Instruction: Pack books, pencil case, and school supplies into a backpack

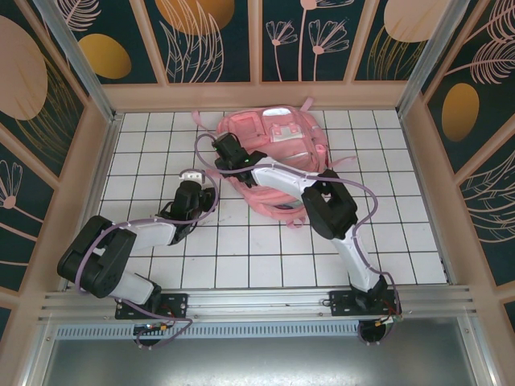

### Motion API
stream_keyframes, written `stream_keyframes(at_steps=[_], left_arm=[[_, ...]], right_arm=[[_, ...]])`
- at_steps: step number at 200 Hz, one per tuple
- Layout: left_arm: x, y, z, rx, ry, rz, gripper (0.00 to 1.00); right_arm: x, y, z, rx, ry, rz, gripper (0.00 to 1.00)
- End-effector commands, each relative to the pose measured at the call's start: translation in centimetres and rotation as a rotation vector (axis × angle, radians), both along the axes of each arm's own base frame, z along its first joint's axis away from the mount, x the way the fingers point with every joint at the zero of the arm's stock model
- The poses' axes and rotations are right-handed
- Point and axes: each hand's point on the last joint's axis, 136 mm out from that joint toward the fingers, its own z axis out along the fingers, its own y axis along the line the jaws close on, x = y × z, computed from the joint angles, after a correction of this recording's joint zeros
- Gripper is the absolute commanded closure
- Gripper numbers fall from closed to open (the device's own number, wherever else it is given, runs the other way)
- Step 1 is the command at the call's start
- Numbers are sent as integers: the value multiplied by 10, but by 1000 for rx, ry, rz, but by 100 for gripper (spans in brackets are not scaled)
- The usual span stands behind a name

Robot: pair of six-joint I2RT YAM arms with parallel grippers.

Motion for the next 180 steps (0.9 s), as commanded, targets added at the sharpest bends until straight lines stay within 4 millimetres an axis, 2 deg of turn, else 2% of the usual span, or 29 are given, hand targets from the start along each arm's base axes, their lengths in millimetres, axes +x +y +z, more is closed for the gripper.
stream_keyframes(at_steps=[1,17,38,58,76,100,111,143,180], left_arm=[[2,-1,8,-5,-37,-15,53],[2,-3,7,-8,-34,-22,52],[2,-4,5,-11,-30,-25,52],[2,-3,6,-11,-32,-23,52],[2,-1,7,-13,-38,-13,52],[0,4,12,-23,-58,15,51],[-2,7,16,-33,-73,31,51],[-9,22,29,-64,-115,104,49],[-20,32,39,-89,-148,131,48]], right_arm=[[-1,-18,-41,-123,58,-21,65],[0,-18,-44,-138,57,-16,68],[2,-16,-41,-140,55,-13,100],[2,-13,-24,-104,38,-8,100],[0,-9,1,-60,4,0,100],[-10,3,25,-32,-20,24,100],[-13,6,30,-38,-26,25,80],[-16,8,21,-85,-28,11,61],[-12,0,9,-142,-43,-28,55]])
